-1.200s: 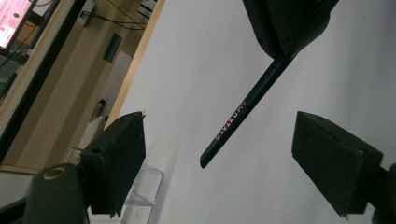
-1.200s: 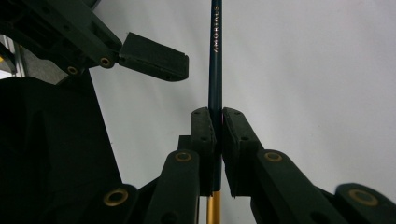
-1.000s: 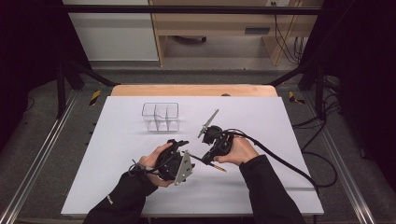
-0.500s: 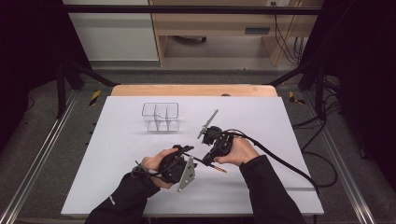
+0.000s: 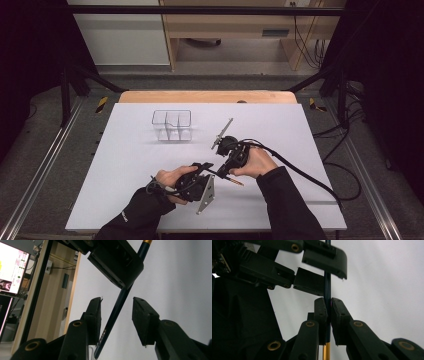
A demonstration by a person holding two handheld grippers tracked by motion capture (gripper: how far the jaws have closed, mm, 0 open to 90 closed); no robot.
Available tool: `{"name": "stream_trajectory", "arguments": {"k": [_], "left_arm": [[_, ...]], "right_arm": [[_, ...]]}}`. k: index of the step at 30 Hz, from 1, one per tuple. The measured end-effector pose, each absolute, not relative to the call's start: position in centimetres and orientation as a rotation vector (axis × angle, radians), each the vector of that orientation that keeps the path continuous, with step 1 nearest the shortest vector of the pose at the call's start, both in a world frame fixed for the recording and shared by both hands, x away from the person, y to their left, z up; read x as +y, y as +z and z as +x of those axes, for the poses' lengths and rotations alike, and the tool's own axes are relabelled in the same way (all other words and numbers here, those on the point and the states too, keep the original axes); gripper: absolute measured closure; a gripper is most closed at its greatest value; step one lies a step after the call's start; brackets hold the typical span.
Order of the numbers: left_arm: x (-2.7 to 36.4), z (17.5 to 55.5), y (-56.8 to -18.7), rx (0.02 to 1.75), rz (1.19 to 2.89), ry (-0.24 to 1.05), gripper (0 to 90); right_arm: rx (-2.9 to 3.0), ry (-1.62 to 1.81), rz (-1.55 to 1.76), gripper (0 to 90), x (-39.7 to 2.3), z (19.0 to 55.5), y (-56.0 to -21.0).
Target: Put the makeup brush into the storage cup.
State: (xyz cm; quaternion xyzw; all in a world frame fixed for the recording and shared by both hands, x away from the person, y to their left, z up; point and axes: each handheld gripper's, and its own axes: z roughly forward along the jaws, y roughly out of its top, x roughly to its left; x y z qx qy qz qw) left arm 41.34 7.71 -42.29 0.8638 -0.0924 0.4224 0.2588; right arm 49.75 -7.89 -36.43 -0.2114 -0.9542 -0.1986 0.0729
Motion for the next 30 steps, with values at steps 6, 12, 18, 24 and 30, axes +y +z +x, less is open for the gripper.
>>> {"name": "stream_trajectory", "arguments": {"k": [6,12,18,24,30], "left_arm": [[7.65,41.21,-42.35,-0.27,2.339,1.159,67.1],[7.65,41.21,-42.33,-0.278,2.341,1.169,73.8],[7.61,41.13,-42.45,-0.294,2.352,1.176,76.2],[7.51,41.08,-42.64,-0.316,2.363,1.182,78.4],[7.52,41.02,-42.68,-0.336,2.374,1.183,81.6]], "right_arm": [[-2.873,-0.594,-0.641,83.6,-7.91,49.68,-36.4],[-2.874,-0.586,-0.638,83.7,-7.87,49.69,-36.46],[-2.873,-0.582,-0.633,83.6,-7.85,49.71,-36.49],[-2.879,-0.576,-0.631,83.3,-7.8,49.7,-36.58],[-2.893,-0.596,-0.619,82.7,-7.89,49.68,-36.48]]}}
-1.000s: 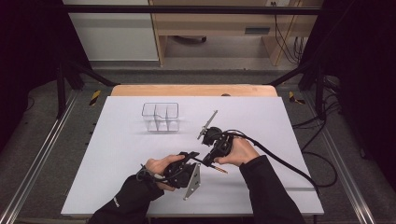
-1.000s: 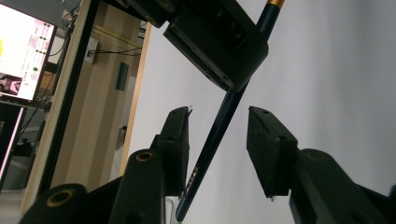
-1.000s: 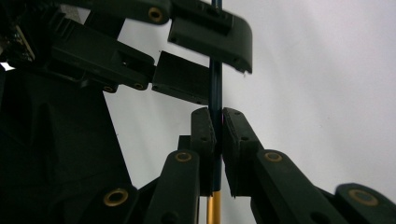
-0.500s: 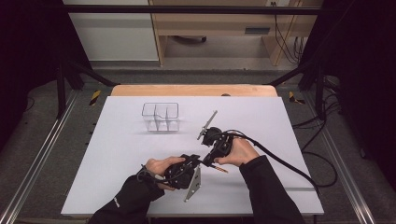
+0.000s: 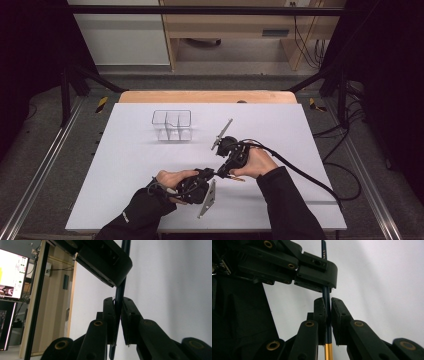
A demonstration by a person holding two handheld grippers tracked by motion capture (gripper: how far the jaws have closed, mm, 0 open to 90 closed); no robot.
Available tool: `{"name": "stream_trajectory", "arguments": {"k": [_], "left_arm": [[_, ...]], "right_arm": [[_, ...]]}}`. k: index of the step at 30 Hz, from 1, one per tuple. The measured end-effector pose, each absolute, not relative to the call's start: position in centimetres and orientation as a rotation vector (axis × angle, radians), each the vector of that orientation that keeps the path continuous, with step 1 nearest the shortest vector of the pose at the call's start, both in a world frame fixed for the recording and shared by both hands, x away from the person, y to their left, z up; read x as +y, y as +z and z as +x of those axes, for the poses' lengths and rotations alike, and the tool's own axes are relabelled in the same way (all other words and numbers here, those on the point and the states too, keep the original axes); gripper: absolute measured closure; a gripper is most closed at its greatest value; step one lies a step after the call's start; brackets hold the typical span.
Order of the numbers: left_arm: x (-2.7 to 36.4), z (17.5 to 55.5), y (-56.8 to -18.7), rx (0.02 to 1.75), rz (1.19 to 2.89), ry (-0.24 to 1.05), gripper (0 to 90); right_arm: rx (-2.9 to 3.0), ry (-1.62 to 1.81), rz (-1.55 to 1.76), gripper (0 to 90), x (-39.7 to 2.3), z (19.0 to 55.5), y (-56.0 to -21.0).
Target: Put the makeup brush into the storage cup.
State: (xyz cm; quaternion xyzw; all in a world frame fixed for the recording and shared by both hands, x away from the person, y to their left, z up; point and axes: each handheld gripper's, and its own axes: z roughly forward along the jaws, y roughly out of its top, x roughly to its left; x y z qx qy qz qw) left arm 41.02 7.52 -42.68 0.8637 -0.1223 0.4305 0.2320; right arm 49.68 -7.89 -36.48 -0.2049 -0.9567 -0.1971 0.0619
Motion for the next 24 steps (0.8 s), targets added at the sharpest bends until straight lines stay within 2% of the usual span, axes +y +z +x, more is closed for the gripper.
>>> {"name": "stream_trajectory", "arguments": {"k": [12,24], "left_arm": [[7.6,41.0,-42.7,-0.328,2.378,1.174,83.4],[9.1,41.7,-42.8,-0.208,2.404,1.147,83.4]], "right_arm": [[-2.905,-0.636,-0.622,80.4,-8.0,49.6,-36.3],[-2.945,-0.991,-0.744,58.0,-10.4,49.7,-33.9]]}}
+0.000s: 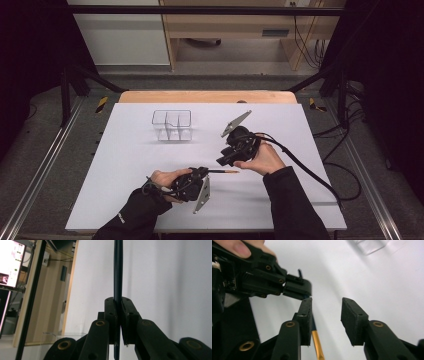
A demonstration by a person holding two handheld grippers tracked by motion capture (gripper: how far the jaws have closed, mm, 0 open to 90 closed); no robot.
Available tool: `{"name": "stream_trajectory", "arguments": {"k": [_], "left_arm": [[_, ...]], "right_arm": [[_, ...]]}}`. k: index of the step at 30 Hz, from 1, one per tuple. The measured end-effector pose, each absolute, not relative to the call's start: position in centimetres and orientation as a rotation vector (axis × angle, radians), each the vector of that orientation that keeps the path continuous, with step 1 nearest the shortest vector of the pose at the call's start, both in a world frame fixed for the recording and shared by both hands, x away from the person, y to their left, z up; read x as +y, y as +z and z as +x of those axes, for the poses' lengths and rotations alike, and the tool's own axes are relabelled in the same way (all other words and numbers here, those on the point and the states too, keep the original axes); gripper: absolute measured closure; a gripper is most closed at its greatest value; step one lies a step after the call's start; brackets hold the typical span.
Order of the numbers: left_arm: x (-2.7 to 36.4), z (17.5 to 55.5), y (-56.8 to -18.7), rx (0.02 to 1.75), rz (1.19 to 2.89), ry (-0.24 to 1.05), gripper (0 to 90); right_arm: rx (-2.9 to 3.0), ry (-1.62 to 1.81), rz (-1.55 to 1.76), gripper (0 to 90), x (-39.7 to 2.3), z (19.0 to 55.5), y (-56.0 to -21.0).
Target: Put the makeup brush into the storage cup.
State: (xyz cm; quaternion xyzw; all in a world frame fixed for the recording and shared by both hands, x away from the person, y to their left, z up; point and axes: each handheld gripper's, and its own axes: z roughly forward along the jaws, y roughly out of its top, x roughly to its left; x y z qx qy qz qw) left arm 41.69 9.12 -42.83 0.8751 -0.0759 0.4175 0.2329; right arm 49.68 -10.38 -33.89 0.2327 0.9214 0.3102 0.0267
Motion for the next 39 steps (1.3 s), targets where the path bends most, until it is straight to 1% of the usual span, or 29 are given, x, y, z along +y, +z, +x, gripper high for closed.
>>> {"name": "stream_trajectory", "arguments": {"k": [4,7,11,16,21,25,31,39], "left_arm": [[9.9,41.9,-42.9,-0.148,2.418,1.128,83.4],[10.5,42.1,-42.7,-0.098,2.412,1.108,83.4],[11.2,42.3,-42.7,-0.027,2.401,1.078,83.4],[11.7,42.4,-42.9,0.026,2.41,1.067,83.4],[12.0,42.6,-43.0,0.094,2.393,1.039,83.4],[12.5,42.8,-42.9,0.179,2.362,0.986,83.4],[13.3,43.1,-42.7,0.296,2.321,0.924,83.4],[14.2,43.4,-42.4,0.487,2.205,0.816,83.4]], "right_arm": [[2.735,1.021,0.754,48.3,-11.5,49.8,-33.6],[2.654,1.064,0.79,42.8,-12.4,49.9,-33.7],[2.59,1.109,0.835,39.4,-13.3,49.9,-34.0],[2.479,1.166,0.894,31.0,-14.6,49.8,-34.1],[2.401,1.253,0.938,28.1,-15.8,49.6,-34.1],[2.355,1.285,0.965,23.5,-16.5,49.3,-34.5],[2.306,1.338,0.994,20.4,-17.3,48.8,-35.5],[2.28,1.391,1.007,17.7,-17.4,48.0,-36.6]]}}
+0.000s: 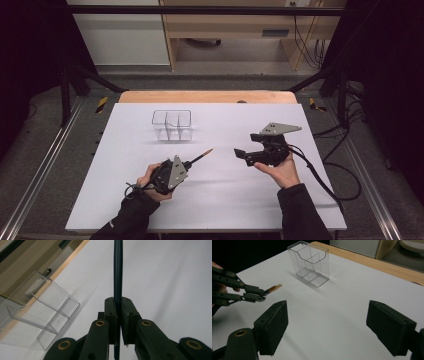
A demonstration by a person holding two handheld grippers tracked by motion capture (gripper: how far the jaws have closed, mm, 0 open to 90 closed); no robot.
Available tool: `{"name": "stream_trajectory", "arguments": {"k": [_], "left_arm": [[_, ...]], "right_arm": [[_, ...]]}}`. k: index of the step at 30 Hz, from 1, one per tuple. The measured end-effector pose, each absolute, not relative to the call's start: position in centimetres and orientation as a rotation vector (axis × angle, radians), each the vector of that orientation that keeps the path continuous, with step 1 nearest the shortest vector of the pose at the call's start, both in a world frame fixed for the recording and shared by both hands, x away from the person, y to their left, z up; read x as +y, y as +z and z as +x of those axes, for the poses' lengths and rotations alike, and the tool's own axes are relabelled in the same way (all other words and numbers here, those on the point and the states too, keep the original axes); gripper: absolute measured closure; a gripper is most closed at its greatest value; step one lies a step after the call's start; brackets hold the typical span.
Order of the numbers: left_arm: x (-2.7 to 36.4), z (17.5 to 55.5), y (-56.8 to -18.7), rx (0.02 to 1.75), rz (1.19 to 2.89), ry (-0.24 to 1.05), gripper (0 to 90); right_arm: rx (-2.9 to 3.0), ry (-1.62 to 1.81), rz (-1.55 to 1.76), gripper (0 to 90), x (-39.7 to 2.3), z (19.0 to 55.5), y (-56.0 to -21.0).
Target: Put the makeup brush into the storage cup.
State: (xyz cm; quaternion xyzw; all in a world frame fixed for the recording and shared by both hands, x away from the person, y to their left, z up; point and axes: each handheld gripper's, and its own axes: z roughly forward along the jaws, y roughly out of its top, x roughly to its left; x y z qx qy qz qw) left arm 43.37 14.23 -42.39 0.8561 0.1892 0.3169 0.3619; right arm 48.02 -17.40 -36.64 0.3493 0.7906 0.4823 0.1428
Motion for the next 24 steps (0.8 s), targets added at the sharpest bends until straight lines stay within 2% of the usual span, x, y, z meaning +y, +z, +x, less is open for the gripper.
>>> {"name": "stream_trajectory", "arguments": {"k": [5,24], "left_arm": [[14.7,43.5,-42.3,0.586,2.124,0.732,83.3],[15.2,43.2,-42.8,0.827,1.915,0.613,83.4]], "right_arm": [[2.264,1.431,0.991,16.5,-16.9,47.6,-37.0],[2.185,1.551,1.06,13.9,-15.1,47.5,-38.3]]}}
